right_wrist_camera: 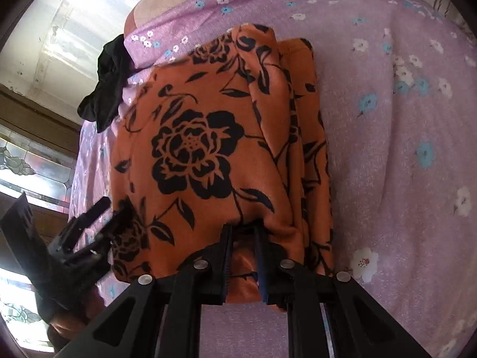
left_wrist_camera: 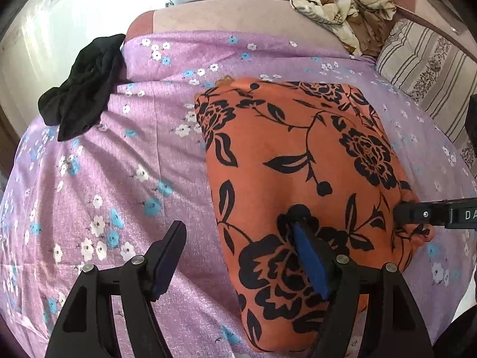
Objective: Fold small clothes
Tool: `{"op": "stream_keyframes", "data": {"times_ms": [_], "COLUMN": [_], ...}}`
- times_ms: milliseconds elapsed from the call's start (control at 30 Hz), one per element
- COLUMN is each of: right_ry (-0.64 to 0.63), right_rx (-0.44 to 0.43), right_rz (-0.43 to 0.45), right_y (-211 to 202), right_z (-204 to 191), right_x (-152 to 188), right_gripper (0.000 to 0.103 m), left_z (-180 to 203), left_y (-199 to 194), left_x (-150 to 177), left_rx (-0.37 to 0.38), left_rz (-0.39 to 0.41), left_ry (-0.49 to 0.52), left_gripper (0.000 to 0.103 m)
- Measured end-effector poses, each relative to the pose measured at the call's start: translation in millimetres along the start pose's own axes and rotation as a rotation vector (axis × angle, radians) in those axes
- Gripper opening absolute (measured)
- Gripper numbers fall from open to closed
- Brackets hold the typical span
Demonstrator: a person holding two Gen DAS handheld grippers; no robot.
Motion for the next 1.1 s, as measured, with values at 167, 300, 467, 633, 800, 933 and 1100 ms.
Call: {"op": "stream_keyframes", "data": {"times_ms": [167,300,467,633,800,933,1100], "right_ry": [-0.001,0.001,0.084,0.145,0.144,0.148,0.171], "right_rx": [-0.044,-0.084,0.002,-0.032,-0.061,-0.066,-0.040], "right_rz": [0.035,0.208,0.236,0.180,0.283,0.293,0.235], "right_y": [-16.4,-52.3,-34.5,-10.7,-35.7,-24.7,10.7], "right_z": [-0.7,-4.1,16.2,27.5,23.8,20.1,23.0], "right_x": [-2.7,-22.6,-62.7,-77.1,-89.1,-109.4,-128.9], "right_gripper": [0.019,0.019,0.020,0.023,0.025,0.025,0.025], "left_z": [-4.6,-18.0,-18.2,-9.2,-12.4,-11.1,-9.5], "left_y": [-21.1,-27.8,-8.9,-6.5,-5.2,-5.1,-3.2], "left_x": [-6.6,-15.2,-10.3,-9.9,-10.0,-9.4,-10.3], "left_rx": [-0.007,-0.059,-0.124,-0.188,-0.165,-0.169,-0.166], "left_rz": [0.068,0.113,0.062,0.072,0.067,0.070,0.074], "left_ry": [-0.037,-0.116,-0.094,-0.042,-0.058,-0.058,-0.049], "left_gripper": [0.075,0.075,0.077,0.077,0.077,0.077,0.077]}}
Point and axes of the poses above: each gripper's, at about its wrist camera, not at the fingertips, and y roughly the way its jaws point, z to its right, x to its underside, the point moved 7 cm from there along y, roughly the way its jaws point, and after that the axes turned 11 degrees about -z, right-handed, at the moved point
